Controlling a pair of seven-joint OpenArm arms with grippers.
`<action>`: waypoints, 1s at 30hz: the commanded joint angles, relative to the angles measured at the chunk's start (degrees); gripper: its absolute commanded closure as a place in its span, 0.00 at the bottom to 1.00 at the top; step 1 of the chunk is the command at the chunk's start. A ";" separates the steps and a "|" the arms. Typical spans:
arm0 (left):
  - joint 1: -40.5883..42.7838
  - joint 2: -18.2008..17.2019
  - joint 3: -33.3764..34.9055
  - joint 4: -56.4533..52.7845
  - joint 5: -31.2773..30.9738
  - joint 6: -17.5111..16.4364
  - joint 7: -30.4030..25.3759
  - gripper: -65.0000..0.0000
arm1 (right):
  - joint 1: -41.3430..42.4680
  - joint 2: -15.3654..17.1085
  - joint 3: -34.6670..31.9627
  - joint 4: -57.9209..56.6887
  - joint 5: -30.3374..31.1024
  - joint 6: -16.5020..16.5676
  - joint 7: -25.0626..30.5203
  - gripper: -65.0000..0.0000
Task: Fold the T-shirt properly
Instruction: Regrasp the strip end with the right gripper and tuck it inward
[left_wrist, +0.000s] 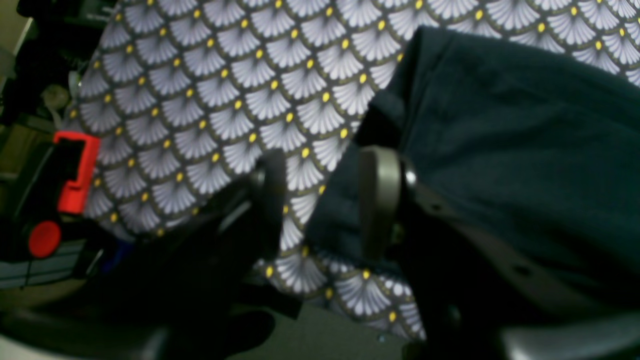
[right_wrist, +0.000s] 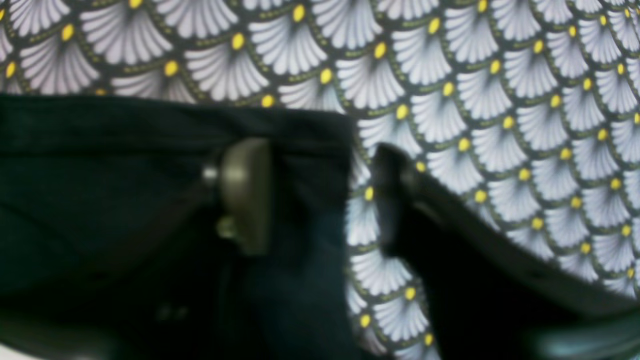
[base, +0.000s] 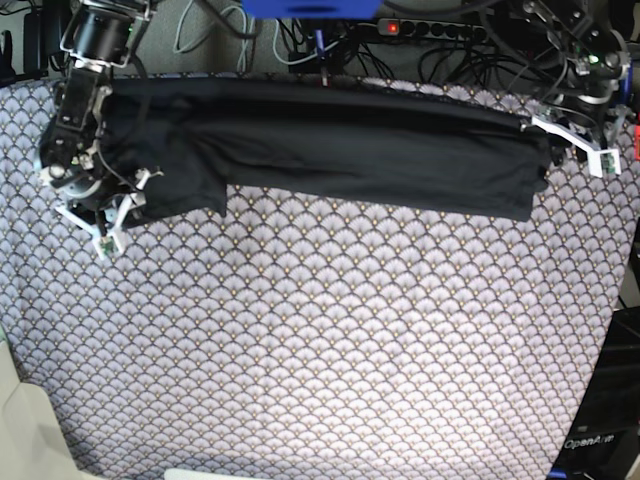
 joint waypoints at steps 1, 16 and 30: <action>-0.20 -0.61 0.03 1.17 -0.72 0.12 -1.31 0.63 | 0.23 0.34 -0.07 0.12 -1.23 -0.07 -1.32 0.72; -0.29 -0.79 0.11 1.17 -0.72 0.12 -1.31 0.63 | -6.01 -2.30 -0.24 19.99 -1.23 -0.07 -1.85 1.00; -0.46 -0.79 -0.06 1.17 -0.72 0.12 -1.31 0.63 | 2.78 -3.01 0.55 17.09 -1.32 -0.07 -19.87 0.66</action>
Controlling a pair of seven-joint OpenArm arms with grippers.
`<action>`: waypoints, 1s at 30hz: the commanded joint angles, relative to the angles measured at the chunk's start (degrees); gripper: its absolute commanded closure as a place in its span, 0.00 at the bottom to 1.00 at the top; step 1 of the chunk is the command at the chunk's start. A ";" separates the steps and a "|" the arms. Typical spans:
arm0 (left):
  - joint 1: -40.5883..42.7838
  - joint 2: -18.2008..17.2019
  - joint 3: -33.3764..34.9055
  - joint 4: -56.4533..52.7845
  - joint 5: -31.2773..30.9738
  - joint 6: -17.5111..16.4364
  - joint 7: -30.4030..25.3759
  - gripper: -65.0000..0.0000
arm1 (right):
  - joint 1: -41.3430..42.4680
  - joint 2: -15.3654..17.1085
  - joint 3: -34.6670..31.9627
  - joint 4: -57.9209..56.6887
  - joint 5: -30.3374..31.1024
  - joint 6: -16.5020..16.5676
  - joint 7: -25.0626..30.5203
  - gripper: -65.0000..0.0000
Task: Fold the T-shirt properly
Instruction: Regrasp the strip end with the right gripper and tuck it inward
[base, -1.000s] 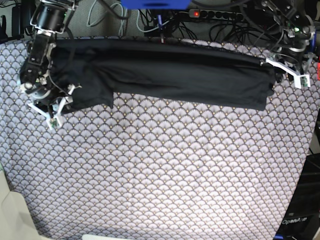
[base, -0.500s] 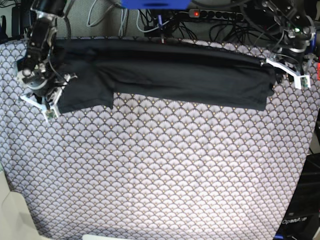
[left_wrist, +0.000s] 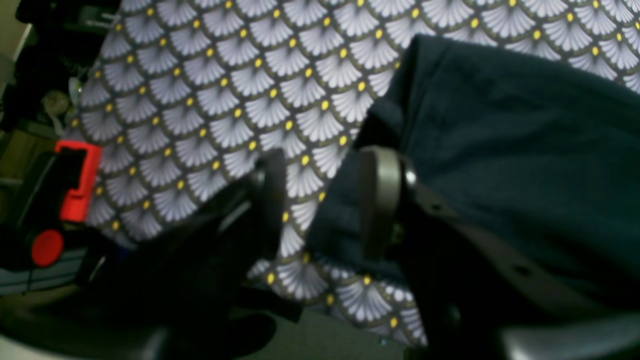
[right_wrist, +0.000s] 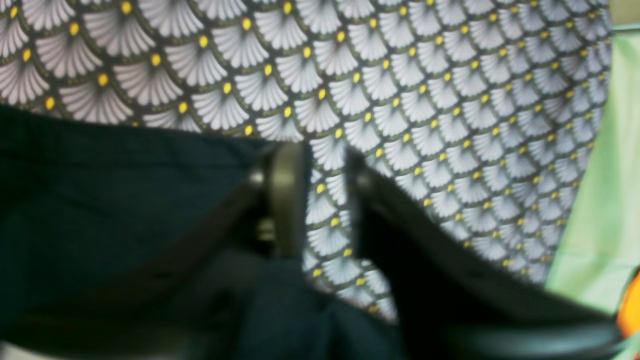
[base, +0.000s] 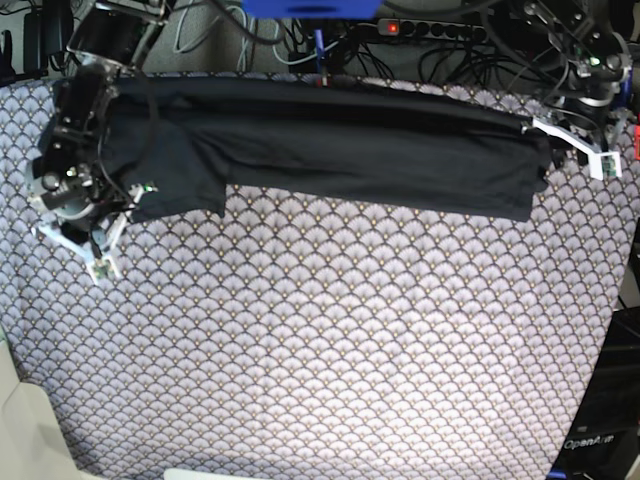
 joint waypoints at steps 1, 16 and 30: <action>-0.01 -0.53 -0.06 1.17 -0.72 0.12 -1.29 0.63 | 1.47 0.53 1.17 -0.14 -0.60 -0.25 -0.86 0.60; -0.01 -0.61 -0.15 1.17 -0.72 0.12 -1.29 0.63 | 4.90 3.61 4.07 -16.93 9.95 -0.25 -1.83 0.55; -0.01 -0.53 -0.15 1.17 -0.72 0.12 -1.29 0.63 | 4.20 2.03 4.07 -16.58 10.13 -0.25 -2.36 1.00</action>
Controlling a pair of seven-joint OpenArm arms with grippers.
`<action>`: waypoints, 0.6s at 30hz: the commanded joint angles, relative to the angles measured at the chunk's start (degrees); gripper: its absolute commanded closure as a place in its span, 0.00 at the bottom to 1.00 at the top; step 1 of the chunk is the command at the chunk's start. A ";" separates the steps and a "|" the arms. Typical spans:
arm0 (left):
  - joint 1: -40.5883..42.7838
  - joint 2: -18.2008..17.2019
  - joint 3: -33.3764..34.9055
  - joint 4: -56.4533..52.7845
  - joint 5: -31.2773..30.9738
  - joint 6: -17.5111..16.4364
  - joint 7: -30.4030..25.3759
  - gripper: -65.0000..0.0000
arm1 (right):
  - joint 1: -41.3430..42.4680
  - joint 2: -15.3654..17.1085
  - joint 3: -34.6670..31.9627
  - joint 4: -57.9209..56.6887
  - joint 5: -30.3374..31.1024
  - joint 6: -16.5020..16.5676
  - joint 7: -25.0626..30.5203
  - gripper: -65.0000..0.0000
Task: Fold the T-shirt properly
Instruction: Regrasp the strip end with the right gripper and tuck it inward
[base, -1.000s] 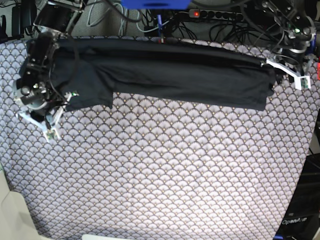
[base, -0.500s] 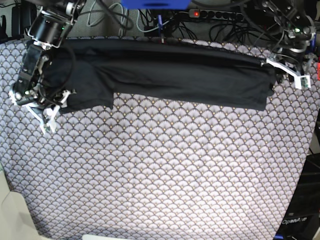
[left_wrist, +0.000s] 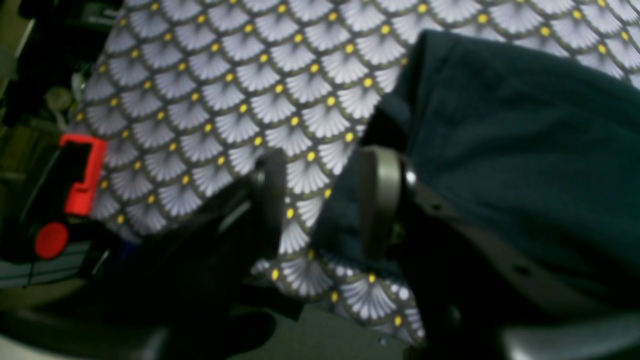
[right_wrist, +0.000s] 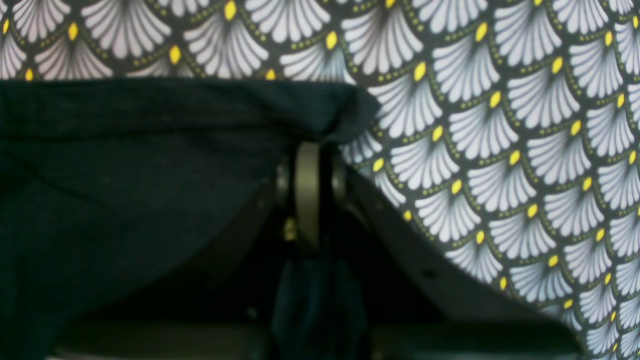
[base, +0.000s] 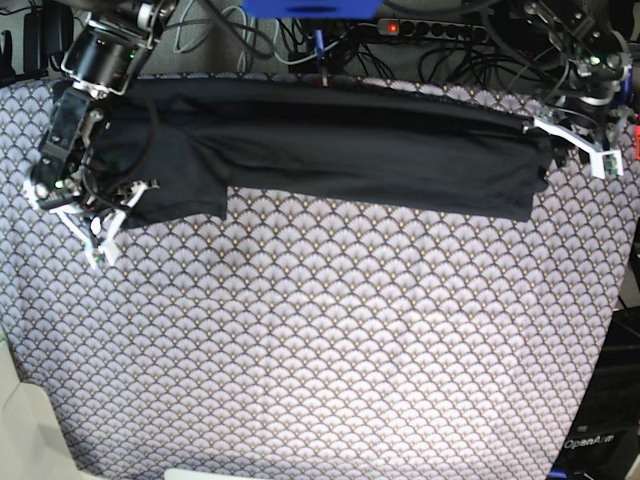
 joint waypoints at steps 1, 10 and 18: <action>-0.16 -0.55 -0.11 1.17 -0.72 0.12 -1.29 0.63 | -0.04 0.13 -0.15 0.51 -0.01 -0.21 -0.63 1.00; -0.33 -0.46 -0.11 1.17 -0.72 0.12 -1.29 0.63 | -6.90 -2.25 -2.00 19.50 0.08 -0.21 -0.63 1.00; -0.33 -0.72 -0.11 1.17 -0.72 0.12 -1.29 0.63 | -15.08 -3.65 -4.81 29.79 0.08 -0.21 -0.54 1.00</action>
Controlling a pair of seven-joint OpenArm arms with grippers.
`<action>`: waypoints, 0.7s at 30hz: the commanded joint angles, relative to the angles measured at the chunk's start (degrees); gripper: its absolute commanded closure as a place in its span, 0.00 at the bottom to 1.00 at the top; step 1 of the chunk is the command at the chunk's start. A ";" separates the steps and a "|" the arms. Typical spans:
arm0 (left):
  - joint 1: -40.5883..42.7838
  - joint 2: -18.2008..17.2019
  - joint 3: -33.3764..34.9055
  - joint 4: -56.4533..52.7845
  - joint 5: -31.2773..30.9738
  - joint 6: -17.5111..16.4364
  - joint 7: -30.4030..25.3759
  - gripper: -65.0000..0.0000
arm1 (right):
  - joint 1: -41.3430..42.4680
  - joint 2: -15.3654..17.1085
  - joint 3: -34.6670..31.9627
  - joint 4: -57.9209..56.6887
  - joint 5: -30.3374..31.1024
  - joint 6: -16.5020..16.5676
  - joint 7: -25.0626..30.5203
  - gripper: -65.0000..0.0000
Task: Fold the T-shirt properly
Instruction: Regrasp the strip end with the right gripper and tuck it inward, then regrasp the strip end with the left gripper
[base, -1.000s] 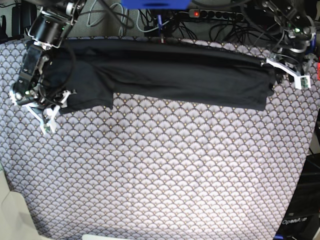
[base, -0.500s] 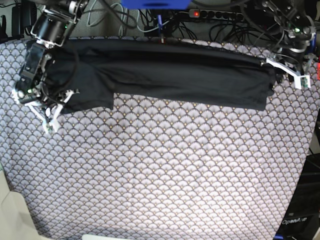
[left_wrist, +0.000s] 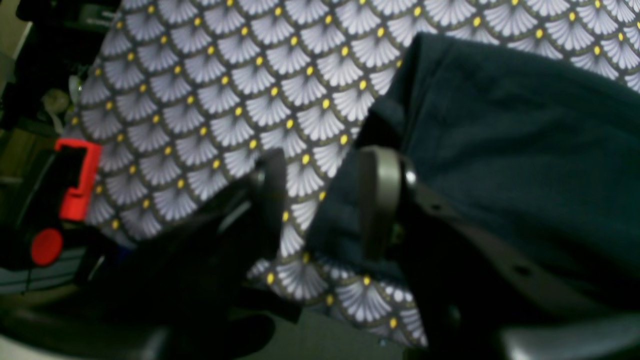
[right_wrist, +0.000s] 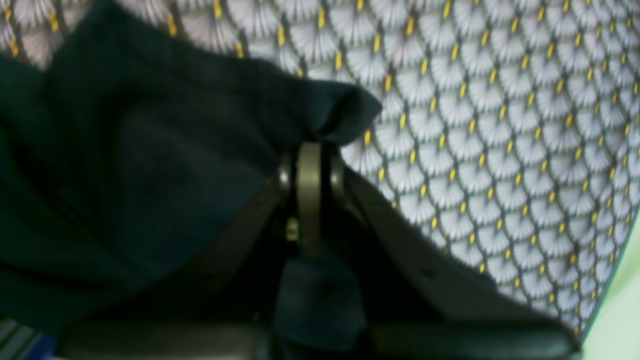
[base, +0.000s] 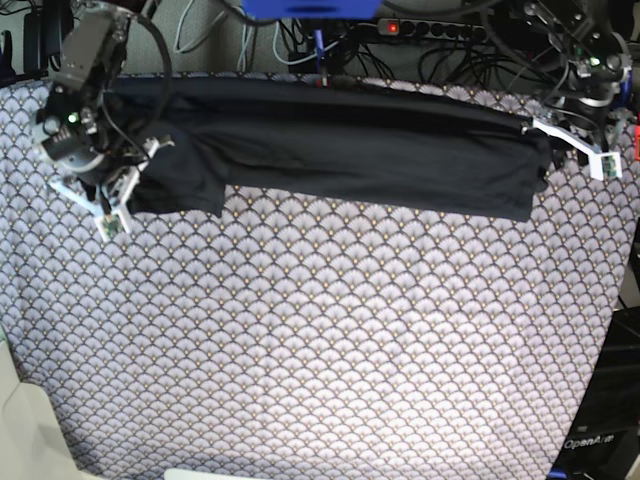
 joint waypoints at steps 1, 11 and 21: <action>-0.05 -0.66 -0.11 1.17 -0.70 0.12 -1.29 0.63 | -0.04 0.61 0.24 1.11 0.32 -0.23 1.19 1.00; -0.31 -4.00 -0.11 0.55 -0.61 0.12 -1.29 0.63 | -3.47 7.12 6.83 1.20 10.43 -0.23 0.84 1.00; -0.40 -4.17 0.07 0.46 -0.61 0.12 -1.29 0.63 | -11.82 10.63 10.70 1.55 21.06 -0.23 0.92 1.00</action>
